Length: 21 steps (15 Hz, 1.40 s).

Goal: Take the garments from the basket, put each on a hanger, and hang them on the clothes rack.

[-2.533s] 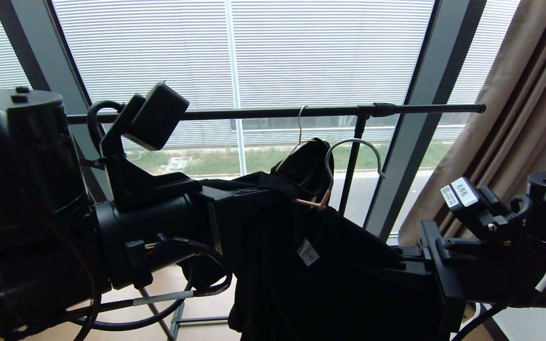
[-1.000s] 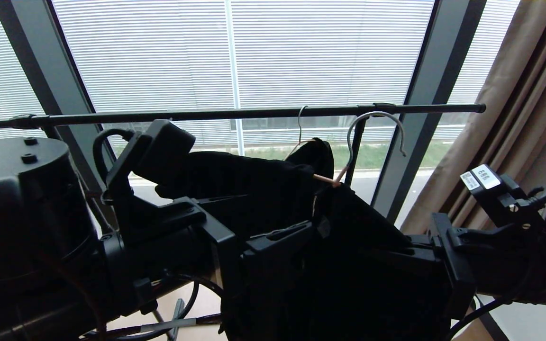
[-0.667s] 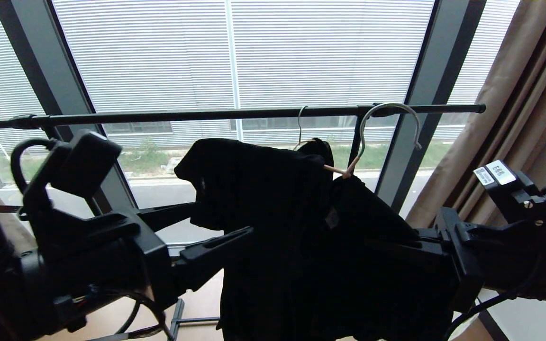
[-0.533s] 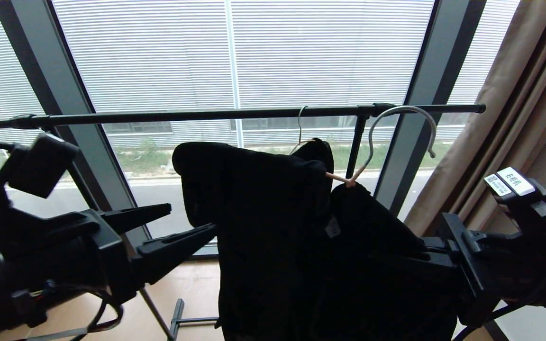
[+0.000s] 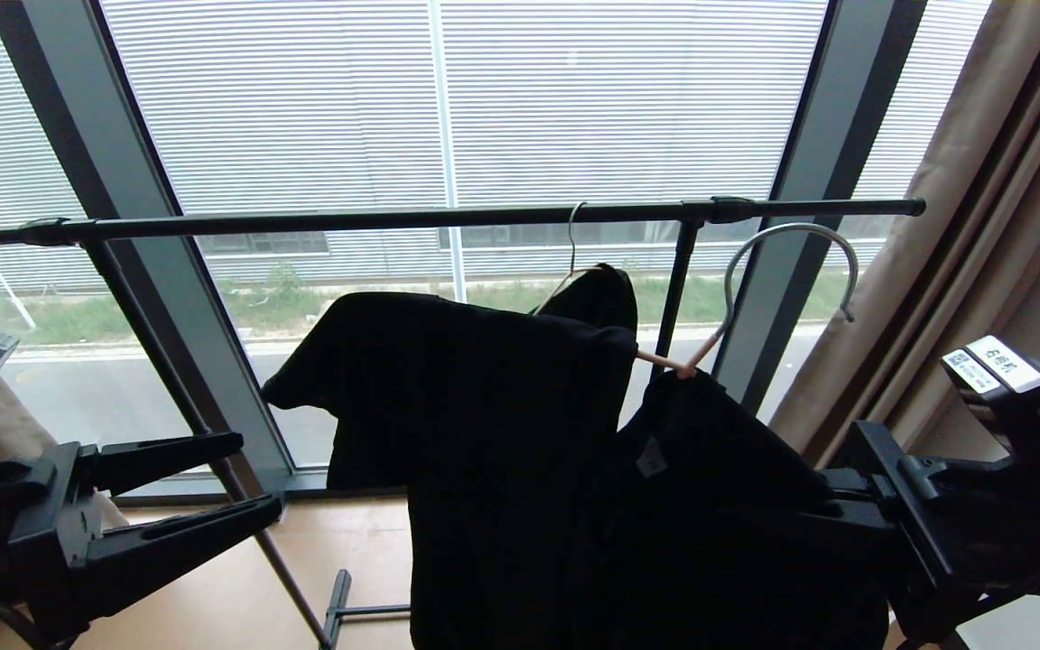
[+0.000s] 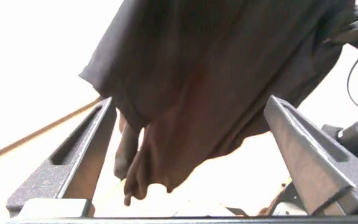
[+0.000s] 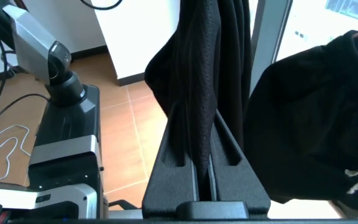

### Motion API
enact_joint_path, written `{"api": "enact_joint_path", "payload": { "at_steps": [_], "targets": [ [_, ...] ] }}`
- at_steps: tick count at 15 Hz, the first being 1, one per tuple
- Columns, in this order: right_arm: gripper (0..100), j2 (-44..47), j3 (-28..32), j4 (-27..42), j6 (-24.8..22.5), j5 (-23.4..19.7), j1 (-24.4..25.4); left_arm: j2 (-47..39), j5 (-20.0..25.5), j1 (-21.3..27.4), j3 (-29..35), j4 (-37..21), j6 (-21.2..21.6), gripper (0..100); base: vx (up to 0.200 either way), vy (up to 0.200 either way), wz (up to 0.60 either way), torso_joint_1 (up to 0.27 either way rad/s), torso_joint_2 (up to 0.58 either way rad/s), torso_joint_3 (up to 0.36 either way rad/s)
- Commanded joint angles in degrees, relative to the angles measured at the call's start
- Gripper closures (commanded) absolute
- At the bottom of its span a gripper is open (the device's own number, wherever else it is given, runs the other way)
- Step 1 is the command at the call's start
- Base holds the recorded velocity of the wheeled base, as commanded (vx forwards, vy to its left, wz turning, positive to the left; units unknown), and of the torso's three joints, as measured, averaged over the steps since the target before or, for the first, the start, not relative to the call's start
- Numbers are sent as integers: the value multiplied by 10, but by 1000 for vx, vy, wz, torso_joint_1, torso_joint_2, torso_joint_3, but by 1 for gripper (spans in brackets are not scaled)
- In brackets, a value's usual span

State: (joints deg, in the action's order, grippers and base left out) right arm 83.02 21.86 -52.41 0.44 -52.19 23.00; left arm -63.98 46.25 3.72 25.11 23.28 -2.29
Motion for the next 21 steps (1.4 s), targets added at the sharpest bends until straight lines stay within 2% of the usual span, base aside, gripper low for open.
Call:
{"api": "enact_joint_path", "payload": {
  "at_steps": [1, 3, 5, 7, 9, 15, 16, 21],
  "targets": [
    [100, -4, -2, 0, 0, -2, 1, -43, 34, -15, 3, 9, 1, 0, 0, 0, 0, 0, 0, 0],
    [100, -5, -4, 0, 0, -5, 2, -88, 43, -25, 1, 43, 2, 0, 0, 0, 0, 0, 0, 0],
    [100, -8, -4, 0, 0, -44, 2, -110, 45, -43, 0, 67, 6, 0, 0, 0, 0, 0, 0, 0],
    [100, -4, -4, 0, 0, -63, 2, -121, 45, -44, 0, 68, 8, 0, 0, 0, 0, 0, 0, 0],
    [100, 0, -4, 1, 0, -67, 5, -132, 45, -45, -1, 68, 25, 0, 0, 0, 0, 0, 0, 0],
    [100, -1, -7, 1, 0, -66, 12, -133, 60, -37, -14, 70, 31, 0, 0, 0, 0, 0, 0, 0],
    [100, -1, -7, 0, -1, -66, 12, -135, 61, -36, -14, 70, 31, 100, 0, 0, 0, 0, 0, 0],
    [100, -2, -9, 0, -2, -66, 12, -141, 60, -35, -14, 70, 30, 100, 0, 0, 0, 0, 0, 0]
  ]
}}
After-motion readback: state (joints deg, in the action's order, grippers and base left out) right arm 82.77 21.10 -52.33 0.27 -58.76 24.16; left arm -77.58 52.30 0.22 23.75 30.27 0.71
